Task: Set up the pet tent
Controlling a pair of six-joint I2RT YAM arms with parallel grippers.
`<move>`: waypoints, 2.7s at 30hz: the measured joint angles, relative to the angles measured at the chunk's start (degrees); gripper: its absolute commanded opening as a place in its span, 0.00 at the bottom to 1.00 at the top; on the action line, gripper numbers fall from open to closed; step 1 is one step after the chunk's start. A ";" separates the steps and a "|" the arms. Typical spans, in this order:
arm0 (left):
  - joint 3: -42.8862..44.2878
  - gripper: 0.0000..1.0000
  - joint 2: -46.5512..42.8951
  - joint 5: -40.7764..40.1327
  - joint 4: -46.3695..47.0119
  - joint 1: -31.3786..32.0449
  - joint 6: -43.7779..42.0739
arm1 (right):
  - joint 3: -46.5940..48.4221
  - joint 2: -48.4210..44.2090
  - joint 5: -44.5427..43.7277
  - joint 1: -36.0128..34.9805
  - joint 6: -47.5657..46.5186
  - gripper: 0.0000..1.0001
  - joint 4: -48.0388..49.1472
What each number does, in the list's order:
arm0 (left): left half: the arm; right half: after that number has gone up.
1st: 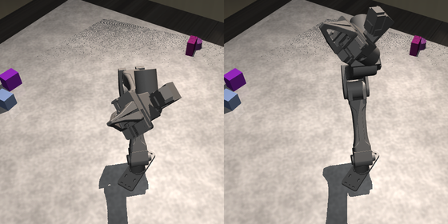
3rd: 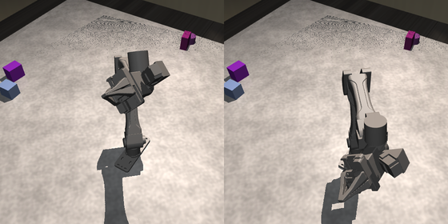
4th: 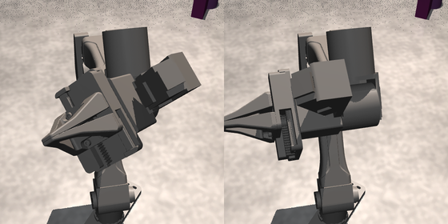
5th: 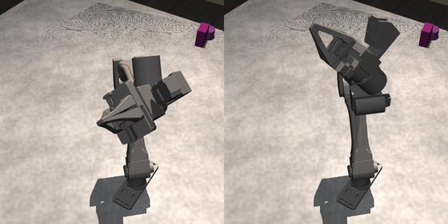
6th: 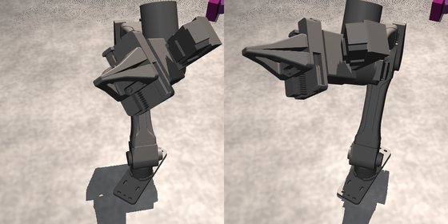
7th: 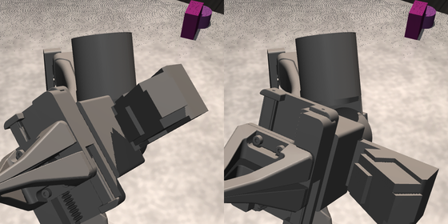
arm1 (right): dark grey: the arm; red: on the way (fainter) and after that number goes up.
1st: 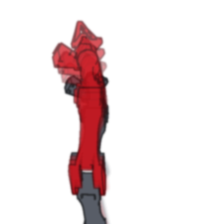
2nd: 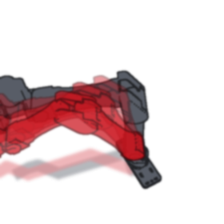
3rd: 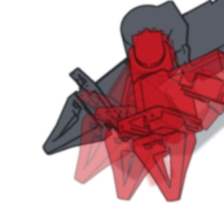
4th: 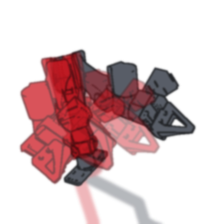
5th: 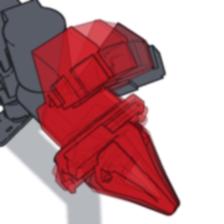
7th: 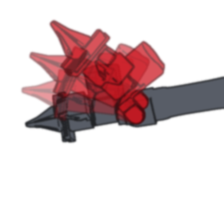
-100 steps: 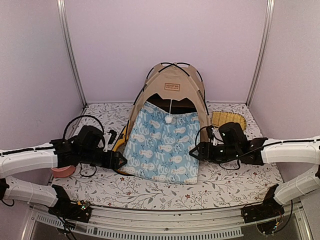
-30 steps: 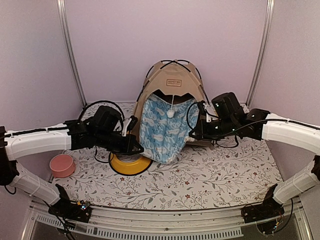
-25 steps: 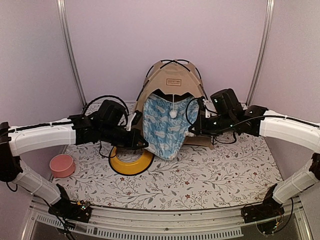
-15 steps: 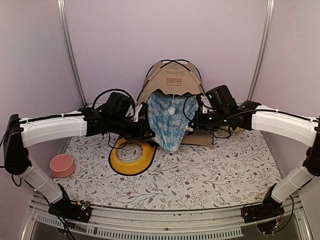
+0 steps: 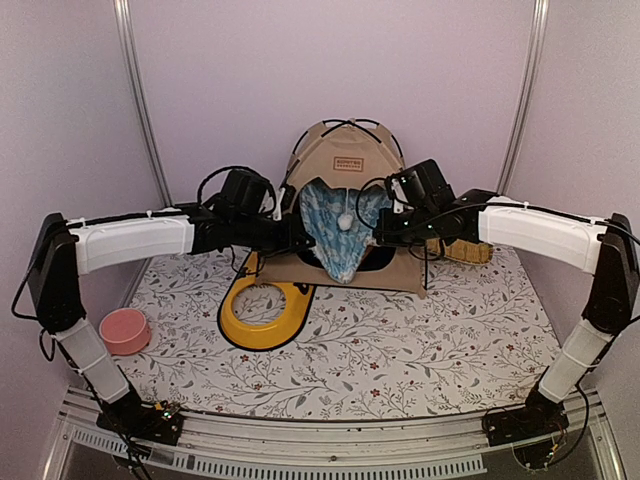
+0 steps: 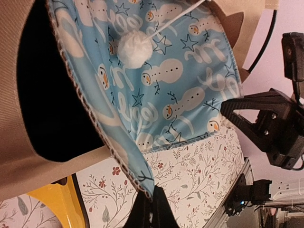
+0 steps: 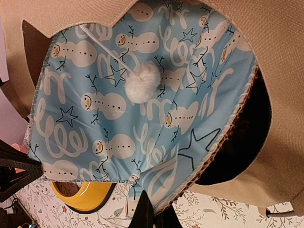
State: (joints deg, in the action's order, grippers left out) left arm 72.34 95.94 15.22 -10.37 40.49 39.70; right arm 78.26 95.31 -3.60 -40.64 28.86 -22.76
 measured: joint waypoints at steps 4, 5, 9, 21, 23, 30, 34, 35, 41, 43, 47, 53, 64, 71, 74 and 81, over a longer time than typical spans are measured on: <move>0.76 0.00 1.42 -0.48 1.49 -0.02 0.72 | 1.55 1.73 -2.05 0.20 -0.90 0.02 0.04; 0.79 0.00 1.62 -0.72 1.84 -0.02 0.92 | 1.99 2.34 -2.60 0.20 -1.16 0.02 0.02; 0.81 0.00 1.92 -1.99 3.17 -0.02 1.49 | 2.84 3.96 -5.18 0.20 -1.86 0.02 -0.17; 3.50 0.00 4.85 -6.05 3.87 -0.07 -0.02 | 5.14 7.23 -9.86 0.22 -3.43 0.05 -0.52; 3.50 0.00 5.38 -6.67 3.89 -0.07 -0.37 | 5.20 7.67 -10.32 0.22 -3.63 0.05 -0.72; 3.56 0.00 5.79 -8.07 4.15 -0.07 -0.70 | 5.81 8.31 -12.50 0.22 -4.46 0.18 -1.22; 4.26 0.00 5.90 -8.28 4.11 -0.07 -0.70 | 6.45 9.42 -13.22 0.33 -4.66 0.31 -1.31; 4.72 0.01 6.12 -8.28 4.13 -0.07 -0.70 | 6.54 9.84 -13.20 0.42 -4.68 0.33 -1.36; 6.16 0.02 8.09 -8.92 4.37 -0.07 -1.05 | 6.54 10.58 -12.17 0.57 -4.57 0.47 -2.14; 6.16 0.02 8.79 -9.75 4.55 -0.07 -1.42 | 6.51 10.43 -12.02 0.35 -4.59 0.52 -2.19; 6.16 0.00 10.05 -11.15 4.74 -0.07 -2.03 | 6.38 9.22 -11.91 -0.72 -4.61 0.61 -2.93; 6.12 0.00 10.38 -12.74 5.79 -0.04 -2.05 | 6.38 6.60 -11.98 -2.75 -4.72 0.70 -3.80; 2.60 0.00 7.89 -18.43 9.27 0.00 -1.99 | 5.64 6.16 -12.35 -3.10 -4.68 0.61 -6.38; 1.53 0.00 6.69 -18.75 11.54 0.33 -1.64 | 4.70 6.71 -11.74 -3.10 -4.48 0.50 -6.34; 1.42 0.00 6.54 -18.53 12.41 0.48 -1.49 | 4.70 8.17 -10.75 -3.13 -4.50 0.47 -5.68; 1.27 0.00 4.98 -17.73 13.60 1.09 -1.05 | 4.72 13.64 -8.79 -2.56 -4.50 0.45 -4.85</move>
State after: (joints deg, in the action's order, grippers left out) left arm 73.60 100.92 -2.50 3.22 41.58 38.65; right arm 82.98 108.95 -12.38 -43.20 24.36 -27.62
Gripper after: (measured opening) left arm 0.011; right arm 0.449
